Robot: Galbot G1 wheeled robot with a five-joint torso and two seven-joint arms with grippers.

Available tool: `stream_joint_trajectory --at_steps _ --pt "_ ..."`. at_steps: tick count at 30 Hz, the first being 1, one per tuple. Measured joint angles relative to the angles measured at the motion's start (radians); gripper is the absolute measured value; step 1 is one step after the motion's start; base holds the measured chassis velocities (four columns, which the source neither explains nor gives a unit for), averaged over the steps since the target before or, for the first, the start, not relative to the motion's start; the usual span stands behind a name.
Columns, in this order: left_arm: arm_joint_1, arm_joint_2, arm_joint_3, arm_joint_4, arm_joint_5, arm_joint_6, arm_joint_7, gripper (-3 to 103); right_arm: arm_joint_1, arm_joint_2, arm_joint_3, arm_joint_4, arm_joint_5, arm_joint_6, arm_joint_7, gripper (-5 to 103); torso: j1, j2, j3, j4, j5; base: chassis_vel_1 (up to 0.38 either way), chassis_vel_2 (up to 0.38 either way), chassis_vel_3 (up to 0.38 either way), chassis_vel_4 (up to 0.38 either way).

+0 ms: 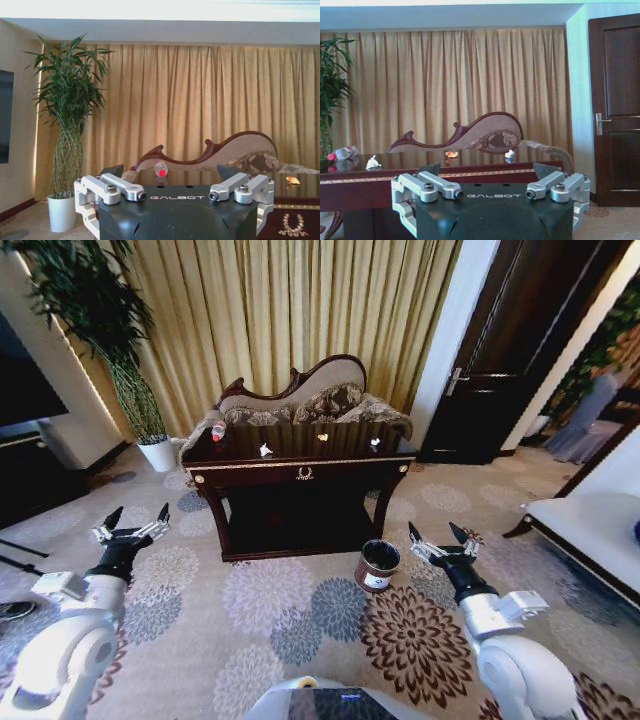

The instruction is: Move to the front of the table and place the trash on the table into the trash bin.

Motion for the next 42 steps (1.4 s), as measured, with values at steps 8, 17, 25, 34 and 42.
stream_joint_trajectory --at_steps 8,17,25,34,42 --pt "-0.002 -0.008 0.001 -0.001 0.006 0.001 0.000 100 -0.003 -0.012 0.001 -0.003 0.005 0.004 0.000 100 0.000 0.000 0.000 0.0000 0.0003 -0.167 0.147 0.161 -0.148" --pt "-0.001 -0.009 0.001 0.001 0.006 -0.002 0.000 100 -0.013 -0.003 0.000 0.003 0.000 0.005 -0.004 100 0.000 0.000 0.000 0.0003 0.0003 -0.168 0.173 0.179 -0.166" --pt "0.002 -0.011 -0.005 0.000 -0.001 -0.001 0.003 100 -0.017 -0.001 -0.001 0.006 -0.003 0.005 -0.007 100 0.000 0.000 0.000 -0.0004 0.0000 -0.178 0.167 0.131 -0.196" --pt "-0.002 -0.021 -0.006 -0.008 -0.008 0.009 0.018 100 -0.018 -0.004 0.000 0.007 -0.002 0.006 -0.007 100 0.000 0.000 0.000 -0.0001 0.0002 -0.165 0.195 0.192 -0.188" --pt "0.002 -0.029 -0.004 -0.011 -0.001 0.009 0.022 100 -0.014 -0.002 -0.001 0.001 -0.003 0.009 -0.007 100 0.000 0.000 0.000 0.0001 0.0002 -0.179 0.159 0.181 -0.166"
